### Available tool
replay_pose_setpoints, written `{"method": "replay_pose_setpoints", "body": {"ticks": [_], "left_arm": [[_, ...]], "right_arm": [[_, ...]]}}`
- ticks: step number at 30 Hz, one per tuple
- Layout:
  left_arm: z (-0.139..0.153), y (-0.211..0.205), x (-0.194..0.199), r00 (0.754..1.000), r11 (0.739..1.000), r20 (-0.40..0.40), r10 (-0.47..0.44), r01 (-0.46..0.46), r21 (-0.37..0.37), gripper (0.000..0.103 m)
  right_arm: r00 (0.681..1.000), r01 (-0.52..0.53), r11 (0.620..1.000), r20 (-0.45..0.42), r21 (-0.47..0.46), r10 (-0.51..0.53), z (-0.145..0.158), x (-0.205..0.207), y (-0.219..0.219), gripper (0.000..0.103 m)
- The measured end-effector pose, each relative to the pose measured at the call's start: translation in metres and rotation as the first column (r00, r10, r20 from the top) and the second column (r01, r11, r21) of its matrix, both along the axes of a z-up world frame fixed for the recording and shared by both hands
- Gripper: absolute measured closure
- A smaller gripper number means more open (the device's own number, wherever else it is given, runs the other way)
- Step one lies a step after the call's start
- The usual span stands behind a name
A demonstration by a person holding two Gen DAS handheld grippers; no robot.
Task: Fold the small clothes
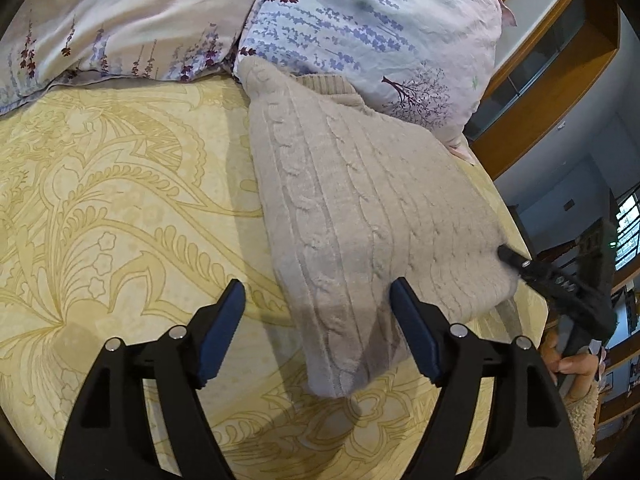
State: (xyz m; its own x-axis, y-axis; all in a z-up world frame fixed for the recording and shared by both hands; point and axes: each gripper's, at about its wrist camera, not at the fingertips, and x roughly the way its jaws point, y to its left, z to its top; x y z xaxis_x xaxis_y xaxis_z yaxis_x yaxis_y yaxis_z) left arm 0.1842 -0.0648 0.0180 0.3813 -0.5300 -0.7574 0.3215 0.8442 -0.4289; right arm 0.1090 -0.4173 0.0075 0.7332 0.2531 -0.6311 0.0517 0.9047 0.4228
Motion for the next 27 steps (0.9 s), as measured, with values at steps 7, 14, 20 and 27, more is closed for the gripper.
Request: {"method": "replay_pose_setpoints", "body": {"ticks": [7, 14, 20, 27], "left_arm": [[-0.001, -0.004, 0.000, 1.000, 1.000, 0.003, -0.008, 0.008, 0.010, 0.026], [0.005, 0.003, 0.009, 1.000, 0.998, -0.025, -0.007, 0.005, -0.059, 0.019], [0.008, 0.017, 0.042, 0.993, 0.978, -0.117, 0.026, -0.050, -0.203, 0.017], [-0.001, 0.017, 0.069, 0.979, 0.964, -0.198, 0.049, -0.099, -0.248, 0.017]], "right_arm": [[0.995, -0.041, 0.995, 0.087, -0.090, 0.049, 0.023, 0.013, 0.031, 0.078], [0.998, -0.055, 0.998, -0.014, 0.020, 0.055, -0.013, 0.039, 0.025, 0.067], [1.000, -0.002, 0.979, 0.014, 0.203, -0.001, 0.006, 0.040, -0.013, 0.024], [0.992, -0.045, 0.958, -0.101, 0.283, 0.077, -0.002, 0.078, -0.021, 0.024]]}}
